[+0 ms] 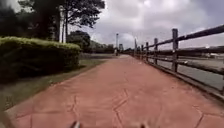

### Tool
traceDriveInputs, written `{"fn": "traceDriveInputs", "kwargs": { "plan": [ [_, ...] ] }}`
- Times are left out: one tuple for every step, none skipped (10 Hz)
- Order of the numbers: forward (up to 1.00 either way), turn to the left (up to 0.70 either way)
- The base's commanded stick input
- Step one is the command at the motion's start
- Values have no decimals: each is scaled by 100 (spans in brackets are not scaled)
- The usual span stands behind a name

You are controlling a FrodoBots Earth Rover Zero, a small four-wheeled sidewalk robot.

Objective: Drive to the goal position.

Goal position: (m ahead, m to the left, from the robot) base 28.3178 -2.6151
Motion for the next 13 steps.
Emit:
{"fn": "traceDriveInputs", "kwargs": {
  "plan": [
    [85,11],
    [85,11],
    [85,11],
    [85,11],
    [85,11],
    [85,11],
    [85,0],
    [85,-21],
    [85,-17],
    [85,9],
    [85,10],
    [85,-6],
    [85,-23]
  ]
}}
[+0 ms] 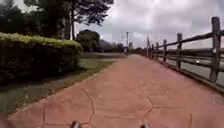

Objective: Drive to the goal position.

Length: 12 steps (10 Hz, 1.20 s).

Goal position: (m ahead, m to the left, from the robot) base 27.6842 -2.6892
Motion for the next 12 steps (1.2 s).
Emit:
{"fn": "traceDriveInputs", "kwargs": {
  "plan": [
    [85,-23],
    [85,-23],
    [85,-23],
    [85,-23],
    [85,-23],
    [85,-23],
    [85,-23],
    [85,-23],
    [85,-23],
    [85,-23],
    [85,-23],
    [85,-23]
  ]
}}
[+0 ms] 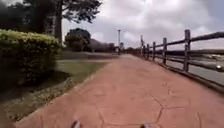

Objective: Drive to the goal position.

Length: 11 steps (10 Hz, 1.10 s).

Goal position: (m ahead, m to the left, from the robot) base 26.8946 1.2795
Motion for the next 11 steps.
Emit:
{"fn": "traceDriveInputs", "kwargs": {
  "plan": [
    [85,-23],
    [85,-6],
    [85,11],
    [85,11],
    [85,11],
    [85,11],
    [85,11],
    [85,11],
    [85,11],
    [85,11],
    [85,11]
  ]
}}
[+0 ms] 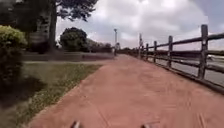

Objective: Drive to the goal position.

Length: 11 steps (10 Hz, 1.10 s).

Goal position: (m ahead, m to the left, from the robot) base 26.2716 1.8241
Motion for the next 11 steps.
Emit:
{"fn": "traceDriveInputs", "kwargs": {
  "plan": [
    [85,11],
    [85,11],
    [85,11],
    [85,11],
    [85,11],
    [85,-23],
    [85,-23],
    [85,-23],
    [85,-23],
    [85,-23],
    [85,-23]
  ]
}}
